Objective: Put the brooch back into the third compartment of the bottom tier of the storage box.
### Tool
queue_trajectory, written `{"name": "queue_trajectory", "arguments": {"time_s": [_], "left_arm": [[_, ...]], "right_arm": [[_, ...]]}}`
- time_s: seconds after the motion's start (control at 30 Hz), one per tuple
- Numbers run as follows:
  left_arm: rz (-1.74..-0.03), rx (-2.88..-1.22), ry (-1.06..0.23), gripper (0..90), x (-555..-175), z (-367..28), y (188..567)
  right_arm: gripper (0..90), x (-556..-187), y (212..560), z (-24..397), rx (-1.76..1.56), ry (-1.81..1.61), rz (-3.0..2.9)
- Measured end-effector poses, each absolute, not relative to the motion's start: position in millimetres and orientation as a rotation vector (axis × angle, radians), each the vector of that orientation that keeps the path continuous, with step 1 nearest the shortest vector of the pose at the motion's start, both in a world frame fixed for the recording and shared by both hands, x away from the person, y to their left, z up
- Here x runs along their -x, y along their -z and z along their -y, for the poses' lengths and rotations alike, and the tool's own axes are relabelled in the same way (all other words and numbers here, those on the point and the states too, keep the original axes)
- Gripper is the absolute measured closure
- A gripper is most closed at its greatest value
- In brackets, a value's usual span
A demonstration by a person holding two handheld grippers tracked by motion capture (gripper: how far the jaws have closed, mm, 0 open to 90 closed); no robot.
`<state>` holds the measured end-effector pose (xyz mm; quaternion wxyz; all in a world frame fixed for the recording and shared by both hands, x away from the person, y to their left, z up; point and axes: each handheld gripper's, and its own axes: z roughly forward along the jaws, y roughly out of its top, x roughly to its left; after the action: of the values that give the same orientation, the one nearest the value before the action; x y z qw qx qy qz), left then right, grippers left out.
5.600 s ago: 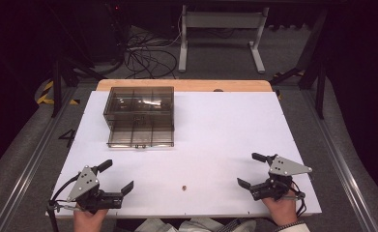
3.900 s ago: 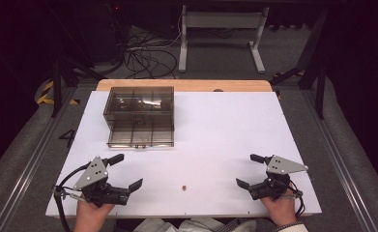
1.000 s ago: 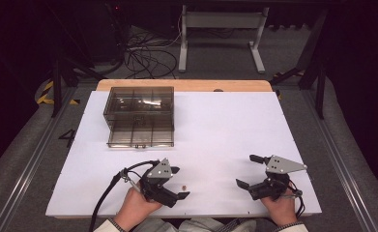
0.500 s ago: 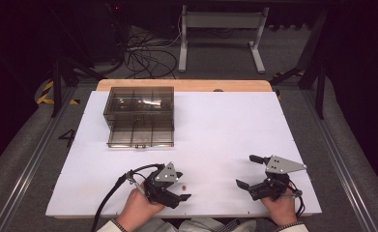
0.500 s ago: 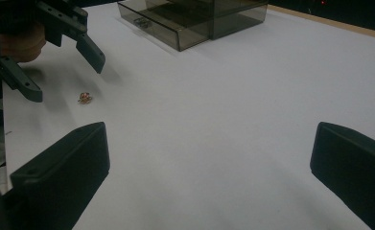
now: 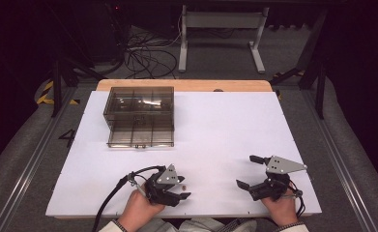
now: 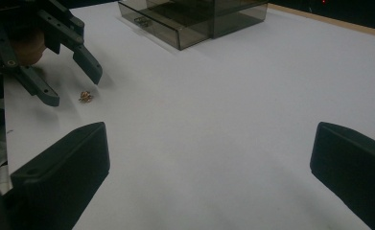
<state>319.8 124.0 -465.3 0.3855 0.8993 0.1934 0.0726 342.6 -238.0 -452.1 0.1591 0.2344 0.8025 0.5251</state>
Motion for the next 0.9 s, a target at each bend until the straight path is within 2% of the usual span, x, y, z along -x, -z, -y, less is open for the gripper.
{"name": "queue_trajectory", "arguments": {"time_s": [0.2,0.5,0.57,0.9], "left_arm": [[-0.489,-2.313,-0.192,61.3,-319.8,-123.1,465.7],[-0.478,-2.336,-0.231,73.2,-319.1,-119.3,466.6],[-0.470,-2.342,-0.257,78.1,-318.8,-119.0,466.6],[-0.462,-2.351,-0.274,78.9,-316.7,-117.5,465.6]], "right_arm": [[0.8,-342.9,452.4,237.6,-0.668,-1.496,-2.298],[1.1,-342.9,452.6,237.4,-0.666,-1.494,-2.303],[1.2,-342.8,452.8,237.2,-0.667,-1.494,-2.307],[1.3,-343.0,452.9,237.4,-0.664,-1.492,-2.307]]}}
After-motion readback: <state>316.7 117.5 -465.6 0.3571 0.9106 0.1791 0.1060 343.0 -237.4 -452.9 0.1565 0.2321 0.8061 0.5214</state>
